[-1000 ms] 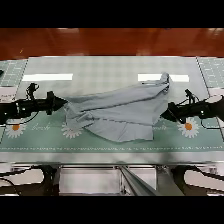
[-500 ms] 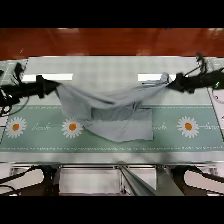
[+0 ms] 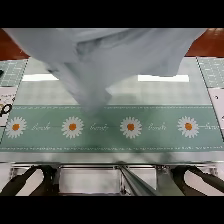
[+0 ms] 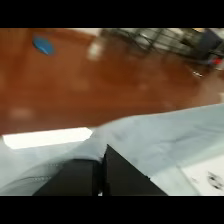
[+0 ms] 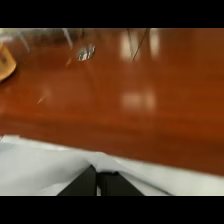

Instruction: Fold the shirts.

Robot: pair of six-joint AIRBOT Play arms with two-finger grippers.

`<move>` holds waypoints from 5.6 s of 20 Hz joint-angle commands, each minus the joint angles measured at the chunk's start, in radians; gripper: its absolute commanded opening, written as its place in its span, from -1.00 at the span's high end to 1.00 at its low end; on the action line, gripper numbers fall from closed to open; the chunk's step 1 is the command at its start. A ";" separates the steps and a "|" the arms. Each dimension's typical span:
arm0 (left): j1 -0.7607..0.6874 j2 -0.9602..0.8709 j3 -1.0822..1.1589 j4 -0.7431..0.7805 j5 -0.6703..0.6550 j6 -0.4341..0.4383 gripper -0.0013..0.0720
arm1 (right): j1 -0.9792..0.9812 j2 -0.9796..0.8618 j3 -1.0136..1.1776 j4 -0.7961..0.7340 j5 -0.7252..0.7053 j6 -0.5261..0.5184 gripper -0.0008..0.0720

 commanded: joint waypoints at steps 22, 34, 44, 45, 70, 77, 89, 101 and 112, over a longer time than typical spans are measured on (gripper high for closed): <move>-0.010 0.198 -0.393 0.345 -0.064 -0.209 0.88 | 0.002 0.324 -0.621 -0.213 0.027 0.027 0.90; -0.262 -0.748 -0.167 0.314 0.423 -0.099 0.88 | 0.001 -0.569 -0.478 0.035 -0.349 -0.106 0.90; -0.236 -0.771 -0.135 0.306 0.087 -0.102 0.88 | -0.026 -0.670 -0.338 0.032 -0.093 -0.078 0.90; -0.229 -0.764 -0.135 0.323 0.022 -0.102 0.88 | -0.037 -0.671 -0.338 0.006 -0.034 -0.066 0.90; -0.138 -0.625 -0.331 0.607 -0.336 -0.181 -0.41 | -0.180 -0.564 -0.419 -0.262 0.224 0.081 -0.15; -0.008 -0.176 -0.838 0.531 -0.143 -0.203 -0.41 | -0.255 -0.166 -0.975 -0.207 0.039 -0.040 -0.15; 0.087 0.085 -1.234 0.571 -0.137 -0.366 -0.41 | -0.254 0.098 -1.435 0.018 -0.086 -0.207 -0.15; -0.340 0.068 -1.344 0.374 0.258 -0.529 -0.40 | -0.254 0.098 -1.435 0.010 -0.101 -0.218 -0.15; -0.355 0.075 -1.343 0.228 0.244 -0.417 0.88 | -0.477 0.101 -1.524 -0.133 -0.030 -0.073 -0.15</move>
